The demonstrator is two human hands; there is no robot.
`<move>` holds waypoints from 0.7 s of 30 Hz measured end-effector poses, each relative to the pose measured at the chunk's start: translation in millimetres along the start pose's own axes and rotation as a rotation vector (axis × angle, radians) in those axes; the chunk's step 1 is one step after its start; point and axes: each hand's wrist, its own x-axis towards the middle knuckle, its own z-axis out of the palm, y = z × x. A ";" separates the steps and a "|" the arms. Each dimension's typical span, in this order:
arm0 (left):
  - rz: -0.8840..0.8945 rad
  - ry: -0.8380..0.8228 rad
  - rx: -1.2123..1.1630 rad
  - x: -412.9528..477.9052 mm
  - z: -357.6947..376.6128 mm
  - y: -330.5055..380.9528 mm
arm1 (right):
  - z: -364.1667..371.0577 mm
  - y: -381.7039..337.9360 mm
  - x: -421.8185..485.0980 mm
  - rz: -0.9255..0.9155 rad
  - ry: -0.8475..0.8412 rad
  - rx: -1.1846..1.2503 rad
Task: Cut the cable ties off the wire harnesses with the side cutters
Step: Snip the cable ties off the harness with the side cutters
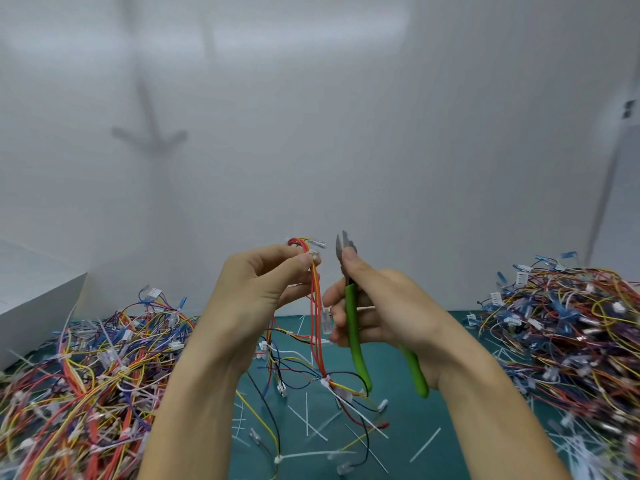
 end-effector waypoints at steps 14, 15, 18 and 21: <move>-0.002 0.031 0.079 2.2 7.4 -4.5 | 7.6 3.1 -3.7 -0.182 0.022 -0.057; 0.000 0.006 0.096 1.2 8.3 -3.7 | 8.5 2.3 -3.0 -0.216 0.067 -0.048; -0.033 -0.116 0.125 -3.3 7.6 -0.1 | 5.2 1.0 -1.1 -0.309 0.196 -0.029; -0.088 -0.319 0.229 -7.1 1.1 1.9 | -0.8 -1.2 -1.2 -0.329 0.285 0.071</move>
